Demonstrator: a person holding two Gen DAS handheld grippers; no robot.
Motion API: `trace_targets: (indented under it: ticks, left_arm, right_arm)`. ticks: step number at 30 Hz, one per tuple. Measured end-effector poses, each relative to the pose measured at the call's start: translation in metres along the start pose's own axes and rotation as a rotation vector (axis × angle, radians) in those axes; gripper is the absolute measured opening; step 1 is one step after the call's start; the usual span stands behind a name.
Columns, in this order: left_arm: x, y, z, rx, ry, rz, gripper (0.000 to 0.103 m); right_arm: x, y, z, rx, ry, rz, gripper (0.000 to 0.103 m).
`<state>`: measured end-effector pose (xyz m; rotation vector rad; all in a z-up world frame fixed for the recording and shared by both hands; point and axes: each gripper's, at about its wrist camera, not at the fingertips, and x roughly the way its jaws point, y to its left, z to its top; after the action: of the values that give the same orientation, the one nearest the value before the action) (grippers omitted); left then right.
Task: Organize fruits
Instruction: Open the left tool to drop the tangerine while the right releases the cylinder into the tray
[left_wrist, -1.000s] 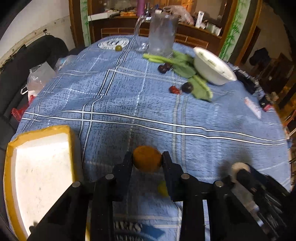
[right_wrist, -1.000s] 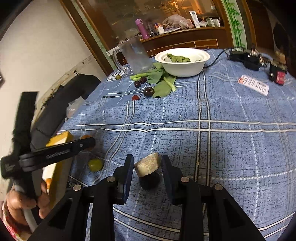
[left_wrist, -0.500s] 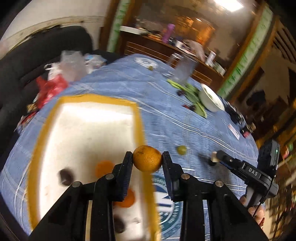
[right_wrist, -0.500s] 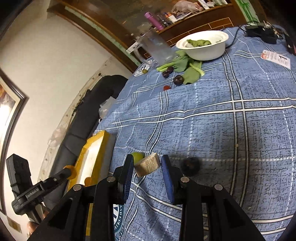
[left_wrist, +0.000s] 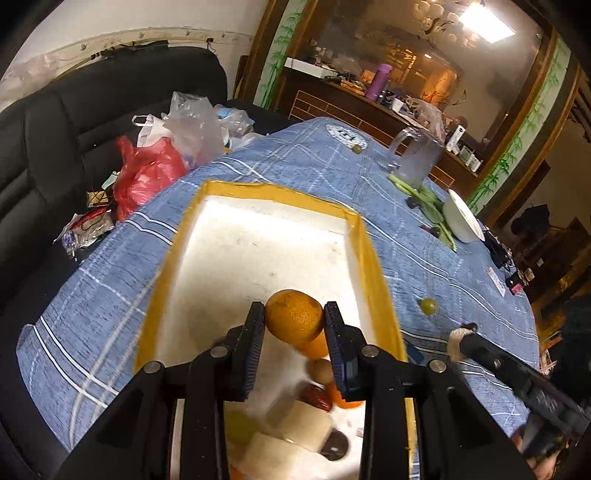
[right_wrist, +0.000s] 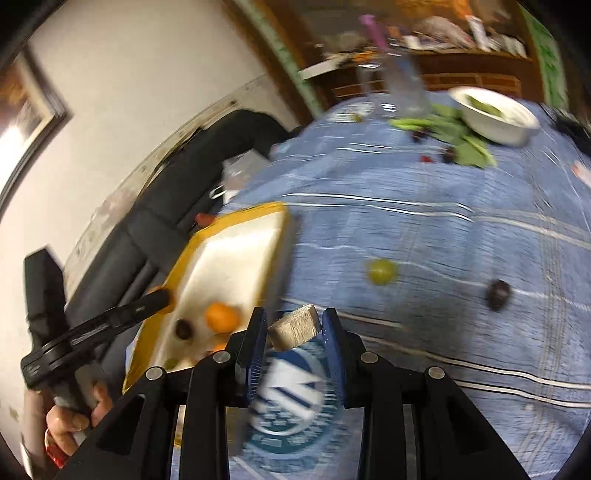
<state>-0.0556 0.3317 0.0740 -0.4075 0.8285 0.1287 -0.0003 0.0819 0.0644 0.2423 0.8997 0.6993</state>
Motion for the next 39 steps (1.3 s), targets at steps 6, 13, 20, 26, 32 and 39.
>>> trace_targets:
  ticks: [6, 13, 20, 26, 32, 39]
  left_arm:
    - [0.02, 0.019, 0.017, 0.005, 0.021, 0.042, 0.032]
    - [0.028, 0.035, 0.016, -0.015, 0.037, 0.03, 0.032]
    - [0.016, 0.041, 0.016, -0.038, 0.014, 0.009, 0.055]
    - [-0.003, 0.038, 0.012, -0.046, -0.006, -0.009, 0.061]
    - [-0.036, 0.022, 0.005, -0.021, -0.069, -0.009, 0.074]
    - [-0.066, -0.02, -0.012, 0.103, -0.174, 0.09, 0.082]
  right_arm:
    - [0.034, 0.07, 0.001, -0.172, 0.038, -0.027, 0.034]
    - [0.078, 0.103, -0.011, -0.301, 0.078, -0.122, 0.034]
    - [0.096, 0.12, -0.015, -0.387, 0.06, -0.194, 0.035]
    - [0.083, 0.122, -0.013, -0.382, 0.018, -0.191, 0.048]
    - [0.055, 0.113, -0.015, -0.339, -0.031, -0.185, 0.055]
    - [0.019, 0.089, -0.023, -0.265, -0.083, -0.217, 0.059]
